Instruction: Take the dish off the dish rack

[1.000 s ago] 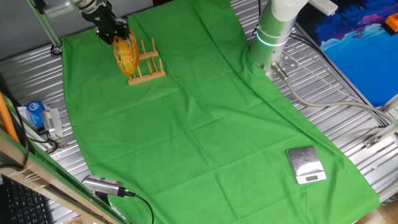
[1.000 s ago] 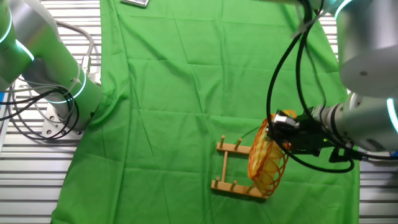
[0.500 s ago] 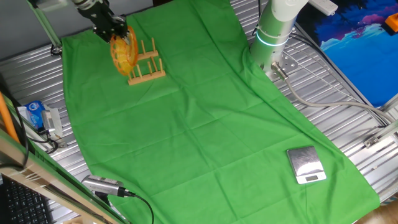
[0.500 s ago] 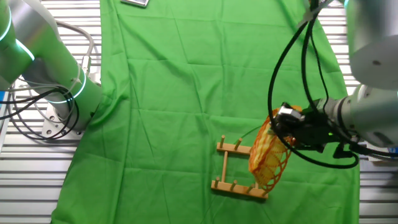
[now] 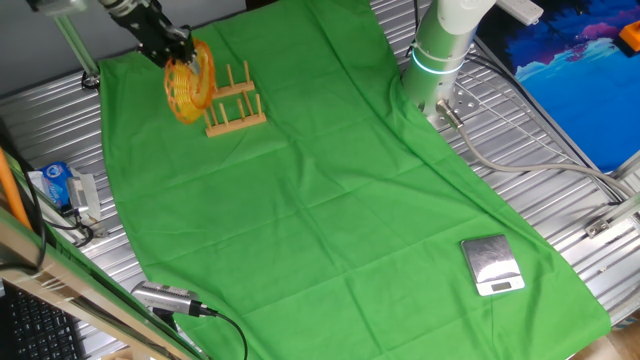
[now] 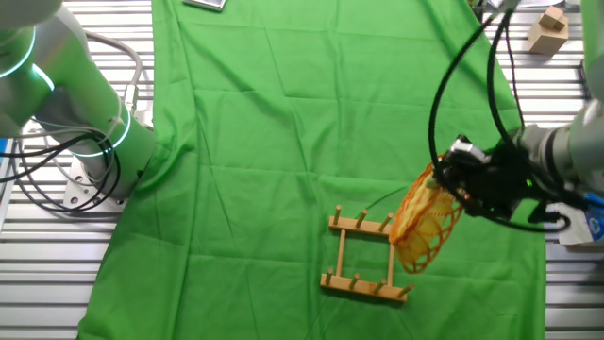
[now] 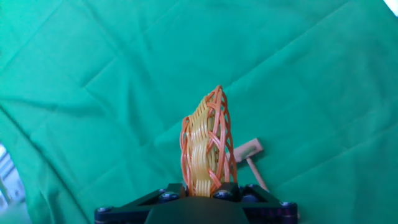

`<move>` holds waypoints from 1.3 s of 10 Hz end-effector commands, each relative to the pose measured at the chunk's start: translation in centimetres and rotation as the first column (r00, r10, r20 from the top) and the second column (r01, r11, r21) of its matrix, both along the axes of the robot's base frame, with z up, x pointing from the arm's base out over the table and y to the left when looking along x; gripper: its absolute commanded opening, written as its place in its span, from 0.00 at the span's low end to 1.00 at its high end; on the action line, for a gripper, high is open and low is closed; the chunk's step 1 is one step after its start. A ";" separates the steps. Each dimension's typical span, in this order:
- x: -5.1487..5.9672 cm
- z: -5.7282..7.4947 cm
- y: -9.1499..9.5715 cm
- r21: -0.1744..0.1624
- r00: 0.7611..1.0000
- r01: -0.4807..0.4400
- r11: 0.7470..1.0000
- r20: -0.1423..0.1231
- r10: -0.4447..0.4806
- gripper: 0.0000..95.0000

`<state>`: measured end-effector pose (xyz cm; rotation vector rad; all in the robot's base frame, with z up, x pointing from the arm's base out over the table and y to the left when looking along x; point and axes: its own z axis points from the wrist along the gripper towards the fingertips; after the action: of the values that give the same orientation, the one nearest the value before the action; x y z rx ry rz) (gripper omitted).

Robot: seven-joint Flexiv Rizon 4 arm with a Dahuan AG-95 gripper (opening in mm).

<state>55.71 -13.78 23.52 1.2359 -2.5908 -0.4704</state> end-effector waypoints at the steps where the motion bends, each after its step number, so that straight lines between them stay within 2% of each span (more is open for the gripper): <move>1: 0.4 -0.4 0.9 -0.006 1.000 0.022 1.000 -0.002 -0.022 0.00; 7: 1.5 -1.6 4.2 -0.025 0.997 0.081 0.996 0.000 -0.081 0.00; 10: 2.0 -2.4 5.7 -0.031 0.994 0.106 0.994 0.010 -0.105 0.00; 13: 2.2 -2.8 6.1 -0.036 0.993 0.114 0.993 0.013 -0.113 0.00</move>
<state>57.82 -7.72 20.71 1.0886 -2.6783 -0.4345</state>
